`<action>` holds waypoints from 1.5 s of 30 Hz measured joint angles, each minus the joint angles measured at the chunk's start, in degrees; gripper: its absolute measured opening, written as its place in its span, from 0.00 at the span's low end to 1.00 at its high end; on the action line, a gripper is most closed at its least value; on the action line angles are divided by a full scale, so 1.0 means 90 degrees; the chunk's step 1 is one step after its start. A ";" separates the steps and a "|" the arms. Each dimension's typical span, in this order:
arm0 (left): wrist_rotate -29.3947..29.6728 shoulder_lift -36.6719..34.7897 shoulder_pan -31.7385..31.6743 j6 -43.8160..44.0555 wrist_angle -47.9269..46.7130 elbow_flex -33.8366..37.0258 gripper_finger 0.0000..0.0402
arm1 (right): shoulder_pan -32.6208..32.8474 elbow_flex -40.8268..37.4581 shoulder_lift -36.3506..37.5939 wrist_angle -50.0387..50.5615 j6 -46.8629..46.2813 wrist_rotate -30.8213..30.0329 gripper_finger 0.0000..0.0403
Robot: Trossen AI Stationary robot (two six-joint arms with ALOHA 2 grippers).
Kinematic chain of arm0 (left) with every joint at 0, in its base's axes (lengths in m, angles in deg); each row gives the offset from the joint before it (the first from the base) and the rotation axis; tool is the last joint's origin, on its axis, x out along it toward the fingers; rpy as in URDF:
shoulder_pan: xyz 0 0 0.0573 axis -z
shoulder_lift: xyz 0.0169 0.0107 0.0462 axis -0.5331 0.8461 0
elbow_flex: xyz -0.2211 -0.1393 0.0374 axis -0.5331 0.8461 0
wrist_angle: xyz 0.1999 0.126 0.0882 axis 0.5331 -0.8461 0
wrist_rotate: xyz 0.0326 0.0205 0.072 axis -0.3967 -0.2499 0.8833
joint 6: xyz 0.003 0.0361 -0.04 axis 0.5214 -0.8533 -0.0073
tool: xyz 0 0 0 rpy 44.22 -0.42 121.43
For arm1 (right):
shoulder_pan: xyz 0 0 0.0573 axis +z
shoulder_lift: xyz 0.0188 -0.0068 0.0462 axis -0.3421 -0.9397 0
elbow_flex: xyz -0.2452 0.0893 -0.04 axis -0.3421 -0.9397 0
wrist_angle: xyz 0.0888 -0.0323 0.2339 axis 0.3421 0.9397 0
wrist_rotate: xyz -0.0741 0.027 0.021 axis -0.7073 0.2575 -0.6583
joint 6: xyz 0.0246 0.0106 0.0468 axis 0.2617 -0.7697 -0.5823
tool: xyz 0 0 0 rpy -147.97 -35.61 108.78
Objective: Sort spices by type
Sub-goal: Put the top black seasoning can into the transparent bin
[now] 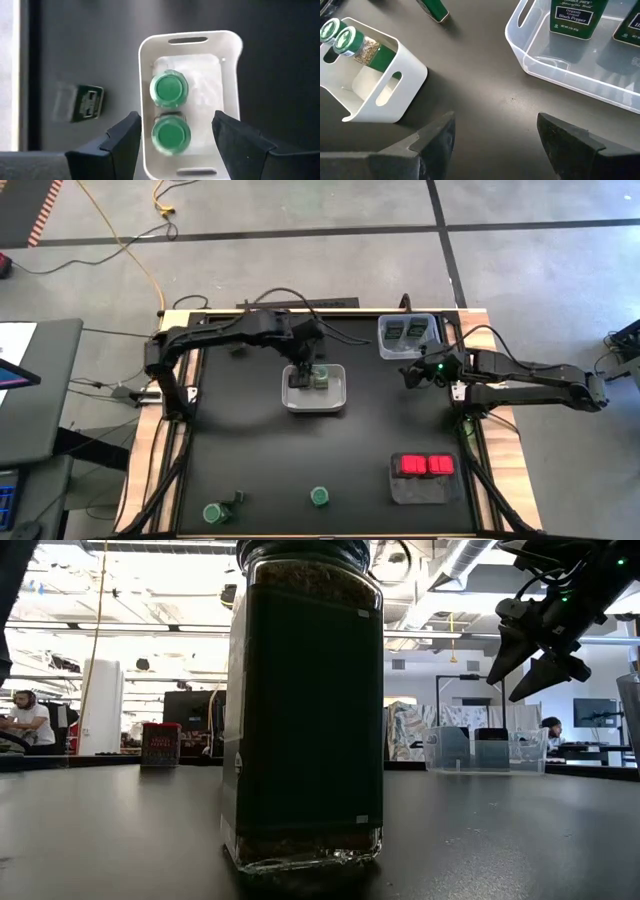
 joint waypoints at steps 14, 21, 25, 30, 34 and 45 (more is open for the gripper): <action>0.0010 -0.3219 0.0178 0.1238 0.1491 0.3137 0.58 | -0.0187 0.0000 -0.0520 -0.1317 0.0017 -0.0034 0.76; 0.0281 -0.5262 0.0530 0.2189 0.2623 0.5240 0.58 | -0.0187 0.0002 -0.1522 -0.3997 0.0677 -0.0034 0.76; 0.0320 -0.6165 0.0563 0.2196 0.2495 0.5859 0.58 | -0.0183 0.0002 -0.2213 -0.5843 0.0751 -0.0032 0.76; 0.0325 -0.6956 0.0563 0.2056 0.1806 0.6239 0.58 | -0.0054 0.0345 -0.3235 -0.7489 0.1376 0.0017 0.76; 0.0327 -0.7341 0.0563 0.2527 0.1746 0.6462 0.58 | 0.0000 0.1490 -0.4037 -0.7035 0.1764 0.0122 0.76; 0.0325 -0.7544 0.0563 0.2893 0.1778 0.6621 0.58 | -0.0710 0.6444 -0.6573 -0.1626 0.3265 0.0951 0.76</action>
